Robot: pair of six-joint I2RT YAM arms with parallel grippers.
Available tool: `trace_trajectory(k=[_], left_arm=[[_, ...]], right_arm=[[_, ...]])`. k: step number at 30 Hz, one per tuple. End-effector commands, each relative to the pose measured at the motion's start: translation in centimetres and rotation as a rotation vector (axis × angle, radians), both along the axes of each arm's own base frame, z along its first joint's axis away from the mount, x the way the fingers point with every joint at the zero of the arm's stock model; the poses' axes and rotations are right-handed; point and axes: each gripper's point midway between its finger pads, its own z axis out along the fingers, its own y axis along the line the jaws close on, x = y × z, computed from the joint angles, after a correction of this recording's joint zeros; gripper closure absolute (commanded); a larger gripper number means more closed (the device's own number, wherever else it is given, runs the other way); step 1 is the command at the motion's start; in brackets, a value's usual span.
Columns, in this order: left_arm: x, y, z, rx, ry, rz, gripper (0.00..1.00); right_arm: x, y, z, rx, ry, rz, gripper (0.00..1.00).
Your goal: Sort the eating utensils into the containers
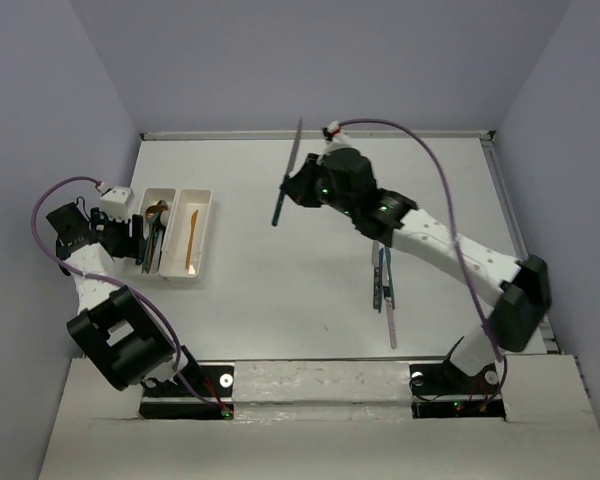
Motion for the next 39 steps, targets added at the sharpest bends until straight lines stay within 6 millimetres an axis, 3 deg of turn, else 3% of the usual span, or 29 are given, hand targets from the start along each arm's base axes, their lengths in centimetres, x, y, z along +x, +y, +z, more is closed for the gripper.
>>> trace_trajectory(k=[1, 2, 3, 4, 5, 8, 10, 11, 12, 13, 14, 16, 19, 23, 26, 34, 36, 39], left_arm=[[-0.6, 0.5, 1.5, 0.073, -0.021, 0.017, 0.27], [-0.8, 1.0, 1.8, 0.106, -0.027, 0.032, 0.27], [-1.0, 1.1, 1.4, 0.115, -0.020, 0.039, 0.27], [-1.2, 1.3, 1.3, 0.129, -0.015, 0.051, 0.27], [-1.3, 1.4, 1.3, 0.138, -0.016, 0.055, 0.25], [-1.3, 1.6, 1.2, 0.142, -0.012, 0.060, 0.25], [-1.3, 1.5, 1.1, 0.135, -0.012, 0.057, 0.25], [-1.2, 1.5, 1.1, 0.132, -0.010, 0.058, 0.25], [-1.2, 1.5, 1.1, 0.125, -0.011, 0.060, 0.25], [-1.0, 1.3, 1.1, 0.117, -0.015, 0.056, 0.25], [-0.9, 1.3, 1.1, 0.109, -0.014, 0.056, 0.25], [-0.8, 1.1, 1.1, 0.097, -0.016, 0.050, 0.25], [-1.0, 1.1, 1.0, 0.099, -0.012, 0.047, 0.25], [-1.0, 1.2, 0.8, 0.108, -0.010, 0.045, 0.25], [-1.0, 1.1, 0.7, 0.103, -0.009, 0.044, 0.25], [-0.9, 1.1, 0.9, 0.105, -0.014, 0.042, 0.25], [-1.0, 1.0, 0.9, 0.107, -0.012, 0.041, 0.25], [-1.1, 1.1, 1.2, 0.111, -0.017, 0.042, 0.25]], right_arm=[[1.0, 13.9, 3.0, 0.270, -0.095, 0.237, 1.00], [1.1, 17.6, 2.2, 0.289, -0.086, 0.297, 1.00], [1.2, 19.3, 2.1, 0.312, -0.082, 0.322, 1.00], [1.6, 20.8, 4.9, 0.390, -0.107, 0.352, 1.00], [2.1, 23.4, 0.9, 0.370, -0.048, 0.371, 1.00], [3.0, 27.0, -2.0, 0.434, 0.046, 0.394, 1.00], [3.5, 28.1, -3.6, 0.441, 0.070, 0.401, 1.00], [3.2, 29.0, -3.1, 0.460, 0.063, 0.415, 1.00], [3.6, 29.5, -4.2, 0.455, 0.075, 0.413, 1.00], [4.1, 30.3, -7.5, 0.436, 0.120, 0.400, 1.00], [4.3, 30.7, -7.8, 0.448, 0.130, 0.399, 1.00], [4.5, 31.4, -11.3, 0.439, 0.194, 0.394, 1.00], [4.2, 32.1, -14.5, 0.424, 0.250, 0.381, 1.00], [4.1, 32.3, -16.9, 0.403, 0.288, 0.379, 1.00], [3.4, 32.6, -17.1, 0.393, 0.290, 0.394, 0.99], [2.8, 32.4, -17.1, 0.346, 0.273, 0.391, 0.72], [2.9, 32.1, -17.1, 0.333, 0.267, 0.383, 0.69], [3.0, 31.6, -14.6, 0.318, 0.206, 0.383, 0.64]])
